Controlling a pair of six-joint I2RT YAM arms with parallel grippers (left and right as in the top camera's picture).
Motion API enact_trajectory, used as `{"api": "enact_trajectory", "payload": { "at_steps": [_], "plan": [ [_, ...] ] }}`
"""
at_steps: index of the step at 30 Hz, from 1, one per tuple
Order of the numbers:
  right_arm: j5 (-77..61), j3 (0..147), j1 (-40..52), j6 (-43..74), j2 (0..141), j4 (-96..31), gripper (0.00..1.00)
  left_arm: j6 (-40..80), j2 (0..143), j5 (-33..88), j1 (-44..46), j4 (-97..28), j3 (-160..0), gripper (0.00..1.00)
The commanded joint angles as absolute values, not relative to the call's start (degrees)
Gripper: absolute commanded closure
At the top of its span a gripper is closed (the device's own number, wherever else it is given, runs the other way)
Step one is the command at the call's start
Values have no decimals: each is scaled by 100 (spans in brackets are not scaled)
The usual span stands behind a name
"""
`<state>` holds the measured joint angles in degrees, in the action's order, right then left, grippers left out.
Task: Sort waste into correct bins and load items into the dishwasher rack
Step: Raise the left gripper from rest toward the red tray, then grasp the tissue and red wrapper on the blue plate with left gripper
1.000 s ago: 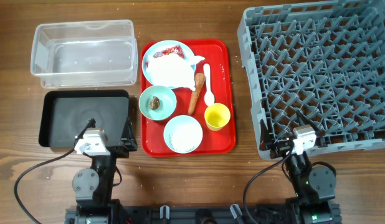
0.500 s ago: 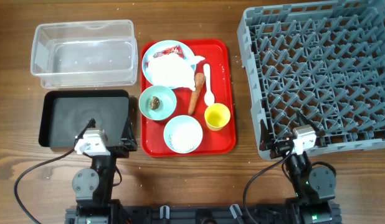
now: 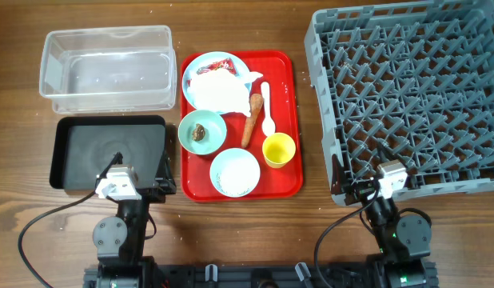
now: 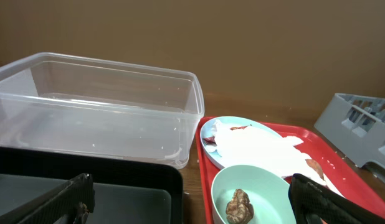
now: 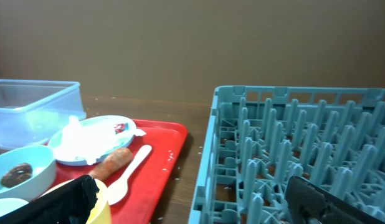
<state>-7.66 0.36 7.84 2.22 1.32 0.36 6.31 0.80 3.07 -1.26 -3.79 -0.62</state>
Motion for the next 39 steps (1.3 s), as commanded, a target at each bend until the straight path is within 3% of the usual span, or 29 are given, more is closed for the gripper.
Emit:
{"api": "enact_trajectory", "payload": {
  "at_steps": [1,11,17,27,35,39],
  "plan": [
    [-998,110,775,464,115,78,0,639,54,379,-174,-172,-62,0],
    [-996,1133,775,318,681,78,0,642,869,377,-174,-373,-1096,0],
    [-989,2143,775,143,1822,-40,0,644,2231,379,-172,-617,-2305,0],
    [-904,4331,775,150,4254,-1194,0,642,5452,399,-121,-2528,-5494,0],
    [-1275,5422,775,148,5623,-2088,0,646,8119,443,864,-4364,-8291,0],
    [-1684,5419,775,174,5988,-2058,0,646,9008,1081,1682,-4215,-8648,0]
  ]
}}
